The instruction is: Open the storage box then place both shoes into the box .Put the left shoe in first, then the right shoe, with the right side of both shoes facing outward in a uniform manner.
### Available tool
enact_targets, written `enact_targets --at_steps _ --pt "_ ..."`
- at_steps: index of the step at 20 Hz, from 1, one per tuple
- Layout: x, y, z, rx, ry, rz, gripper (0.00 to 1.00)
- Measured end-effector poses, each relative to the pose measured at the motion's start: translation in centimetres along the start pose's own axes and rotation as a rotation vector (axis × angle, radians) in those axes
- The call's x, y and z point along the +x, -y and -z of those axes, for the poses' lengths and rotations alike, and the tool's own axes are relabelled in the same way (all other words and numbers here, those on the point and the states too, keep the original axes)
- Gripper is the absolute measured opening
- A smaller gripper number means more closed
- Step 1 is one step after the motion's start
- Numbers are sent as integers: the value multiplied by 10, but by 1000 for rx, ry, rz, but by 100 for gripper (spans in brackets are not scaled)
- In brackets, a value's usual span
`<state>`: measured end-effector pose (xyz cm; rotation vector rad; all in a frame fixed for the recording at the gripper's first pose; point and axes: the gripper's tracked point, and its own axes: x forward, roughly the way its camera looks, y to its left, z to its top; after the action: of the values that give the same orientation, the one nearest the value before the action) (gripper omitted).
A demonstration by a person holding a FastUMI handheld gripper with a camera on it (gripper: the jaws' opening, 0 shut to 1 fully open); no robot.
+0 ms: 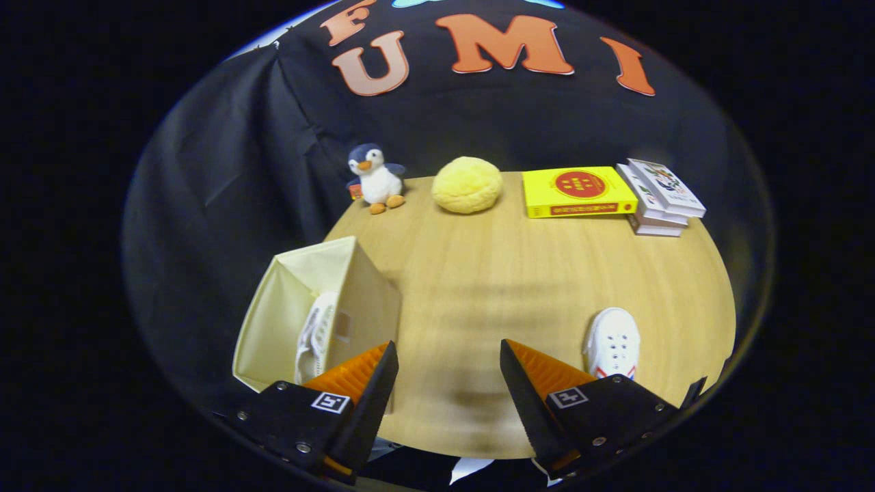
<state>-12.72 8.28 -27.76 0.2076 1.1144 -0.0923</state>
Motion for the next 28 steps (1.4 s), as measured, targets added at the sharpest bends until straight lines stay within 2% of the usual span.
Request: enact_targets --at_steps 5,11,15,19,23,28 --pt "-2 112 42 21 -29 164 85" --pt "6 187 98 28 -104 255 73" --pt "16 205 127 -4 -140 258 64" --pt "30 206 125 -16 -98 238 57" --pt "36 201 120 -174 -57 213 51" --pt "23 200 133 -59 -162 136 48"
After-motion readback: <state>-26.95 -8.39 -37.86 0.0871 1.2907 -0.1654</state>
